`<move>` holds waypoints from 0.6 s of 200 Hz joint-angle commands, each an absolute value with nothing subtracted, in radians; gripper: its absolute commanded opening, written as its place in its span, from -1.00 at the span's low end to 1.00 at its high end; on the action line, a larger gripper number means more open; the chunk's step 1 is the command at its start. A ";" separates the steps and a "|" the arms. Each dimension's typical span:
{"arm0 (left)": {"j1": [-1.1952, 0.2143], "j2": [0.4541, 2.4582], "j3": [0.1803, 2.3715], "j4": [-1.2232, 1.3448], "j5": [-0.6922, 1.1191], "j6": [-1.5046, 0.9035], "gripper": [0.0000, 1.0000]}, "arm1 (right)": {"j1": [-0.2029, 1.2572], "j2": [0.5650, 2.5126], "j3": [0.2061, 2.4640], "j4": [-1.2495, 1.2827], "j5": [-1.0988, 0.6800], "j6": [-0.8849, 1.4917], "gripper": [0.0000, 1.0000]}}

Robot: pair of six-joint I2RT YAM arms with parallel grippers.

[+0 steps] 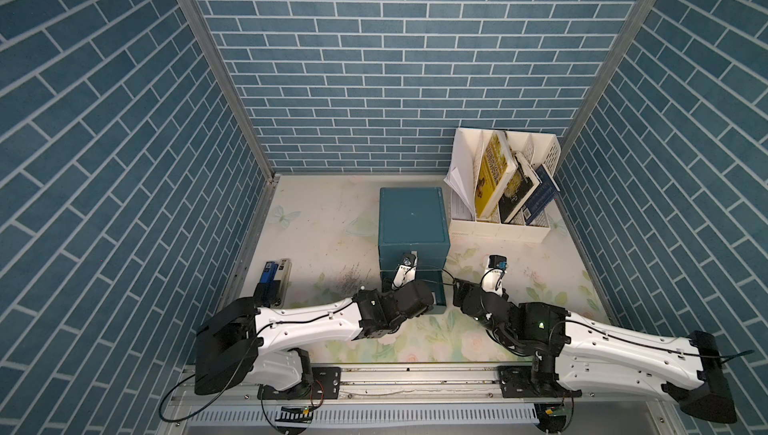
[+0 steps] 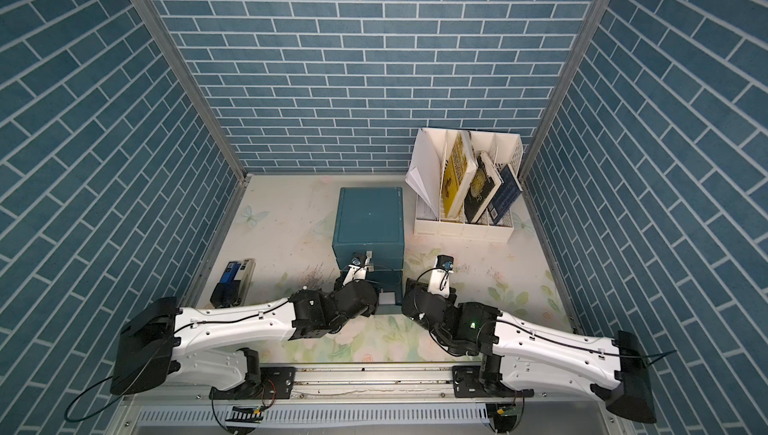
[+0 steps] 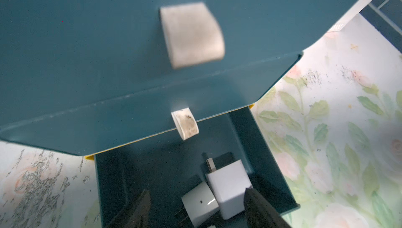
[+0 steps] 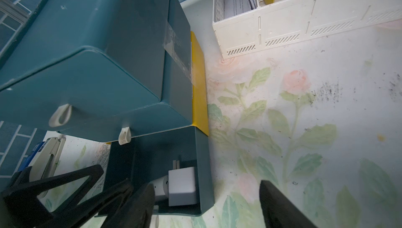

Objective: Place the plugs into the drawer by color
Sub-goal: Place the plug in the drawer, then close the drawer of the storage box.

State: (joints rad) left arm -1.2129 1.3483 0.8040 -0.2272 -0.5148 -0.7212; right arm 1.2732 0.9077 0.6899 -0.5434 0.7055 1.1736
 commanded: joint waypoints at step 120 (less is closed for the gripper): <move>-0.969 1.073 1.151 -0.341 -0.573 -0.405 0.96 | 1.477 1.190 0.719 -0.275 0.616 1.047 0.44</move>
State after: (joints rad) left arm -1.1126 1.0405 1.1294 -0.2943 -0.6388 -0.4553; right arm 1.4590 1.1664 0.7002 -0.3134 0.6113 1.0241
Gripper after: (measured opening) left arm 0.967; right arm 0.716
